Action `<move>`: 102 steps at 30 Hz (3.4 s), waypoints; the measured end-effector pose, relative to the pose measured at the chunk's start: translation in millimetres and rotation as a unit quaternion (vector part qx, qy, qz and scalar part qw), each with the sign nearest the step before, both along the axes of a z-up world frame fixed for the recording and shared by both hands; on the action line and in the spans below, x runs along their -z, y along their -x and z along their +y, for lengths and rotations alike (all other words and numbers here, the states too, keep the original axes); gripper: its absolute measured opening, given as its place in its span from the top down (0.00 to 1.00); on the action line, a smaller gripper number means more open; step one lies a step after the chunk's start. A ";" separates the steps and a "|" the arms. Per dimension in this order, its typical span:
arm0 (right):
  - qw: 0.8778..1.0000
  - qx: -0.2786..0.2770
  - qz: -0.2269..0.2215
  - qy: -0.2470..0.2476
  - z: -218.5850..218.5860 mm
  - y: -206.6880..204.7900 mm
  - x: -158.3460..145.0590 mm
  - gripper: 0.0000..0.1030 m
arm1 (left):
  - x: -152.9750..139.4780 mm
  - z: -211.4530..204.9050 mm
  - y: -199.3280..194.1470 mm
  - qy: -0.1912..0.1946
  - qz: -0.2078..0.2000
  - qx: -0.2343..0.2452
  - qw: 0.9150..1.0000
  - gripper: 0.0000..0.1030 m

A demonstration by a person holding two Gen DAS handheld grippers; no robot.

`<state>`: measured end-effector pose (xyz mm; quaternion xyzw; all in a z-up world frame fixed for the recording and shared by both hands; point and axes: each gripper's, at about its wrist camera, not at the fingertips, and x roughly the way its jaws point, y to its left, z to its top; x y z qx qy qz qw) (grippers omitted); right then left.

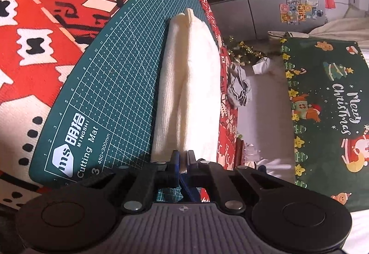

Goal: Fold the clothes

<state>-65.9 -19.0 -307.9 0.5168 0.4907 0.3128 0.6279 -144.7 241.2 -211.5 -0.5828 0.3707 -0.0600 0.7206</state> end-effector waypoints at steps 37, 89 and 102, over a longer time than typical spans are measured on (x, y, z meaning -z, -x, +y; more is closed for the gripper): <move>0.993 0.034 -0.051 0.099 -62.2 -32.5 -31.1 0.93 | 5.8 2.0 -1.4 0.001 0.019 0.007 1.000 0.94; 0.982 0.032 -0.074 0.168 -63.1 -48.4 -40.6 0.93 | 4.2 1.5 -2.8 -0.017 0.028 0.015 0.999 0.92; 0.942 -0.092 -0.181 0.269 -5.5 -32.9 -70.8 0.97 | 3.9 1.5 -2.9 -0.014 0.029 0.015 0.999 0.92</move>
